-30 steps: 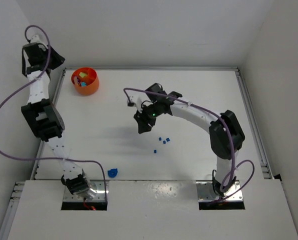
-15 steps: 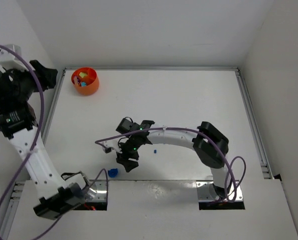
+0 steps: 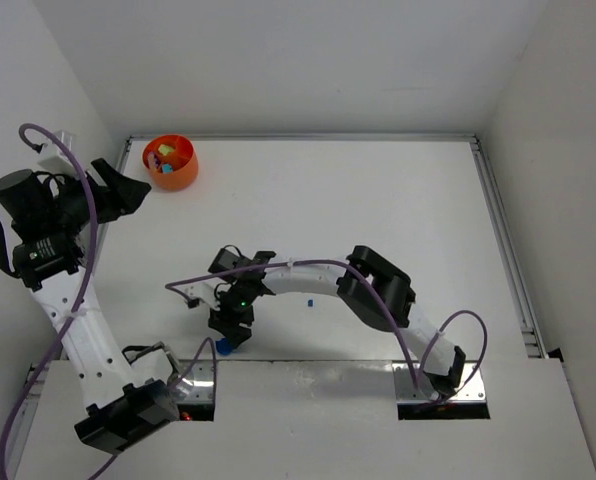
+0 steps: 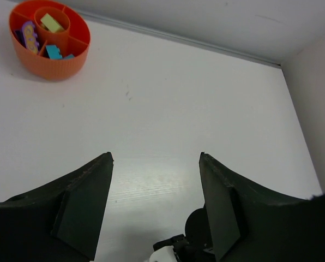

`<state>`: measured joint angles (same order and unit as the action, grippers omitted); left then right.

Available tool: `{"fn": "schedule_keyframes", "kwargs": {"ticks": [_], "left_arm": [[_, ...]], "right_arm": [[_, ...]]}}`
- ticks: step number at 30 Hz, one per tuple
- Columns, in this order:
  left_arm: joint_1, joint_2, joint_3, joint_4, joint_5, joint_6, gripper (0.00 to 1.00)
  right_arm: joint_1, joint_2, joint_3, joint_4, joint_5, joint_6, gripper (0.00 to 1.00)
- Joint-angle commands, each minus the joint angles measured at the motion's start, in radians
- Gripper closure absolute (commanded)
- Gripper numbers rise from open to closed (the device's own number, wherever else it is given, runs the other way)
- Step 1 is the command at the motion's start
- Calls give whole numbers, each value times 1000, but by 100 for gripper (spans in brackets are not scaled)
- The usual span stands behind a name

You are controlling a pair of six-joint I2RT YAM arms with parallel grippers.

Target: Sort the legos into containers by color

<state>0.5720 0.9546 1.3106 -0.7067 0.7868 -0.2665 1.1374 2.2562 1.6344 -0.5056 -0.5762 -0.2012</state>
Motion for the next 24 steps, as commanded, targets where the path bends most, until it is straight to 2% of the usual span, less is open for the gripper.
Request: {"fn": "schedule_keyframes", "kwargs": {"ticks": [1, 9, 14, 18, 19, 24], "left_arm": [[11, -10, -8, 27, 35, -34, 29], [11, -1, -42, 49, 35, -54, 29], [11, 9, -42, 49, 35, -63, 29], [20, 19, -42, 49, 54, -63, 29], [20, 19, -42, 49, 54, -63, 29], [20, 19, -51, 58, 54, -63, 29]], "right_arm": [[16, 6, 58, 35, -10, 29, 44], [45, 36, 67, 24, -19, 29, 45], [64, 68, 79, 24, 1, 39, 49], [64, 97, 100, 24, 38, 57, 58], [64, 109, 113, 24, 38, 57, 65], [73, 118, 113, 24, 87, 57, 82]]}}
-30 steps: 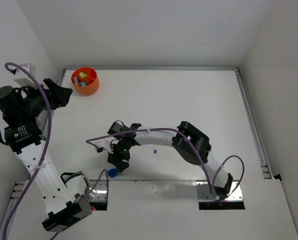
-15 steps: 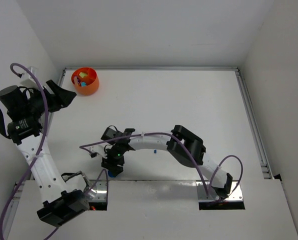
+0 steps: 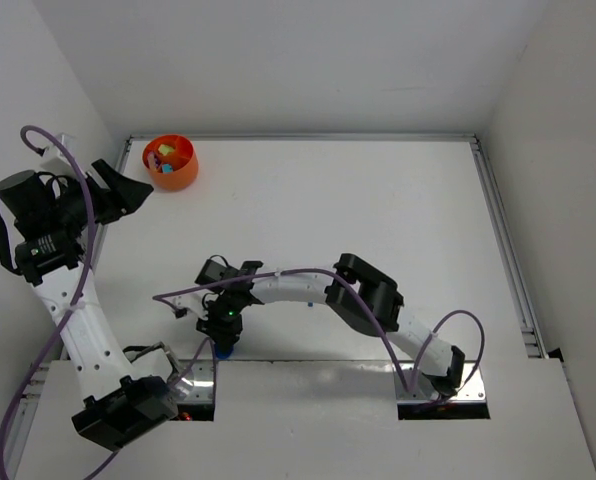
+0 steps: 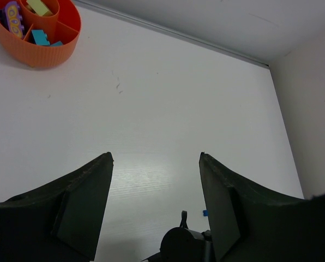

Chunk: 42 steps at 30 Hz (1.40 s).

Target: Sort the legos into containers by color

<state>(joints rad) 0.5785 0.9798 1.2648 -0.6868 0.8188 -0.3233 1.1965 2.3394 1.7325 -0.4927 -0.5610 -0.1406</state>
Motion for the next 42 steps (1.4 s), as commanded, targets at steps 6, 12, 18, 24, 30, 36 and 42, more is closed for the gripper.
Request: {"fn": "schedule_keyframes", "kwargs": {"ticks": [6, 12, 18, 24, 30, 36, 42], "left_arm": [[14, -6, -5, 38, 22, -7, 29], [14, -6, -25, 38, 31, 4, 28], [14, 20, -145, 93, 219, -5, 30], [-83, 72, -234, 118, 243, -23, 38], [-259, 103, -222, 118, 194, -23, 24], [-347, 157, -200, 118, 194, -23, 26], [-391, 200, -200, 128, 207, -23, 47]], "right_arm": [[-8, -43, -74, 11, 118, -25, 100], [-127, -296, -276, 80, 171, 4, 100], [-242, -512, -340, 131, 239, 38, 100], [-294, -569, -217, 154, 283, 87, 100], [-304, -493, -16, 161, 221, 121, 100], [-304, -436, 78, 152, 202, 154, 100], [-304, -436, 68, 161, 202, 154, 100]]}}
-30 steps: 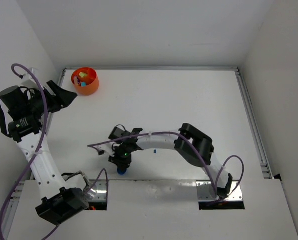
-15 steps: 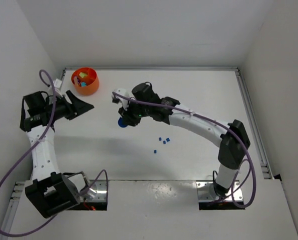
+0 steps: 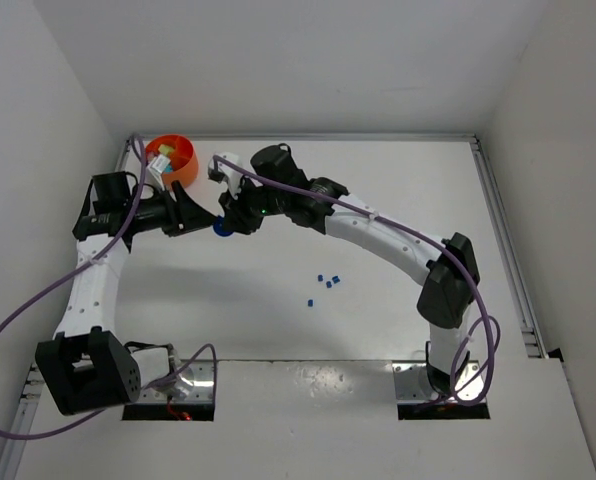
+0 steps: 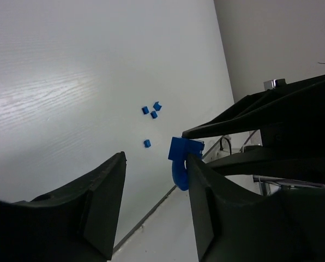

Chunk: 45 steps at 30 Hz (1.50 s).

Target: Sort the legos into containers by color

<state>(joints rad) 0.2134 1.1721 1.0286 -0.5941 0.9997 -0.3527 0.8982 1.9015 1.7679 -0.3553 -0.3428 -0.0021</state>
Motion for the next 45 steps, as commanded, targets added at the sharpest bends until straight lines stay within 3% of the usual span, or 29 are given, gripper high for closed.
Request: {"fn": "schedule_keyframes", "kwargs": {"ticks": [1, 7, 11, 15, 17, 18, 20, 21, 22, 26, 30, 31, 34, 36, 40, 45], "left_arm": [[-26, 8, 36, 36, 27, 6, 47], [-45, 18, 25, 82, 66, -29, 52], [-45, 18, 14, 91, 76, -29, 77], [-45, 6, 5, 91, 66, -29, 95], [-45, 6, 5, 100, 66, -38, 98], [-45, 6, 23, 100, 56, -38, 100], [-45, 37, 77, 80, 10, -17, 100], [-45, 52, 103, 62, -18, 0, 100], [-45, 70, 132, 42, -53, 17, 100], [-45, 194, 348, -44, -251, 99, 100], [-72, 280, 526, -44, -565, 100, 100], [-95, 326, 566, -44, -740, 109, 100], [-135, 420, 727, -35, -977, 109, 100], [-166, 524, 803, -35, -1056, 100, 100], [-245, 714, 1037, -70, -1353, 78, 100], [-319, 912, 1205, -81, -1559, 102, 100]], "right_arm": [[-5, 2, 33, 24, -16, 16, 100], [5, 2, 53, 15, -25, 16, 100], [15, 13, 53, 15, -25, 16, 100], [5, 13, 53, 15, -12, 16, 100], [5, 13, 53, 15, 1, 16, 98], [-4, 13, 53, 15, 1, 5, 81], [-4, -18, 53, -13, 11, -19, 60], [-13, -18, 53, -13, 11, -19, 44], [-13, -33, 64, -31, 11, -35, 40], [-56, -82, 64, -62, 69, -59, 36], [-87, -116, -5, -71, 133, -81, 35], [-100, -134, -45, -60, 148, -91, 35], [-125, -157, -126, -50, 159, -91, 35], [-134, -167, -153, -41, 159, -91, 35], [-154, -167, -174, -40, 149, -91, 35], [-174, -156, -195, -31, 139, -91, 35]]}}
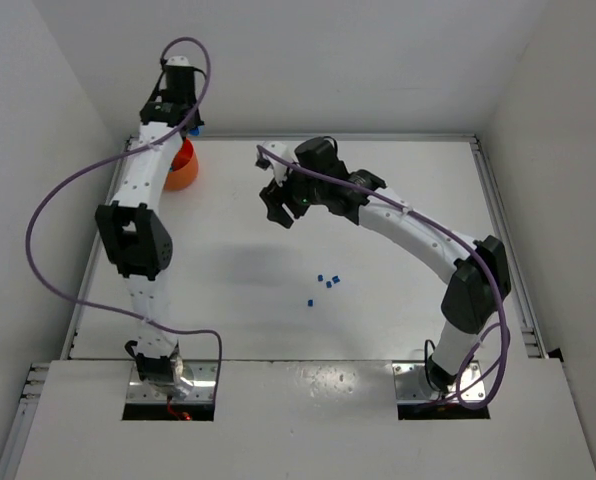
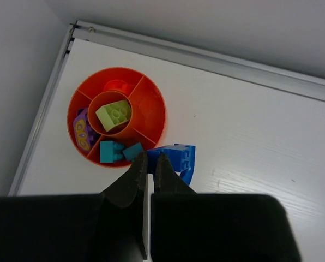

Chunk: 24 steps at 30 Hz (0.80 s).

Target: Sort the legos into containers by color

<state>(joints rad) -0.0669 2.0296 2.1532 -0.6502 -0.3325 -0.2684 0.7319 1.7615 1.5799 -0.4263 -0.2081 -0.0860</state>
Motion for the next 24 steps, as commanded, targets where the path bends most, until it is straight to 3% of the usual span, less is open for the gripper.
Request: {"fn": "schedule_keyframes", "kwargs": {"ticks": [1, 4, 13, 24], "left_arm": [[-48, 117, 135, -25, -258, 32, 100], [-62, 200, 207, -25, -319, 44, 100], [-62, 306, 241, 86, -468, 152, 100], [-62, 353, 223, 122, -473, 172, 99]], "right_arm": [[-20, -7, -8, 49, -5, 2, 35], [-32, -7, -18, 58, -17, 12, 35], [-84, 32, -27, 58, -82, 42, 35], [-103, 59, -18, 58, -157, 69, 35]]}}
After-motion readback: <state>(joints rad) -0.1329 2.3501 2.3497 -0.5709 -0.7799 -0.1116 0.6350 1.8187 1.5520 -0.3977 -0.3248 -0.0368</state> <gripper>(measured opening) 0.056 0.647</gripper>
